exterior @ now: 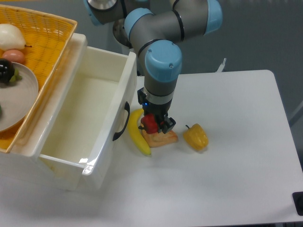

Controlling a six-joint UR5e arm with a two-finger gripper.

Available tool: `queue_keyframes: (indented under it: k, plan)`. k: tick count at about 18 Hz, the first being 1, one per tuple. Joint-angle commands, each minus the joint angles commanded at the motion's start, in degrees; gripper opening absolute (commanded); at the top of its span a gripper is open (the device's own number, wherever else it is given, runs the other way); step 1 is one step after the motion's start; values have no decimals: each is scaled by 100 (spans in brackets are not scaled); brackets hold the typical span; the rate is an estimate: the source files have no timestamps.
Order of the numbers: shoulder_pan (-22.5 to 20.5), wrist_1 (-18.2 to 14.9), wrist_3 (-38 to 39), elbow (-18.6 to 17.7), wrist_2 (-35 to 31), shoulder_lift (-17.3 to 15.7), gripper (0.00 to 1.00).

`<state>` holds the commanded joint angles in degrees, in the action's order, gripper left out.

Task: Place the red pepper in the upper white drawer
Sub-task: 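Close the gripper on the red pepper resting on the bread slice, then lift the red pepper up and move it toward the white drawer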

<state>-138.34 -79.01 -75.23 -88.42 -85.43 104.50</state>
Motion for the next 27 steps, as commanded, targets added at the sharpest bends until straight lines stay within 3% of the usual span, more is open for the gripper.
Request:
queue_keyframes:
  k: [16, 21, 27]
  plan:
    - [-26, -53, 246, 123, -9, -79, 47]
    - [-193, -290, 264, 316, 17, -79, 47]
    - [-378, -360, 1834, 527, 571, -97, 47]
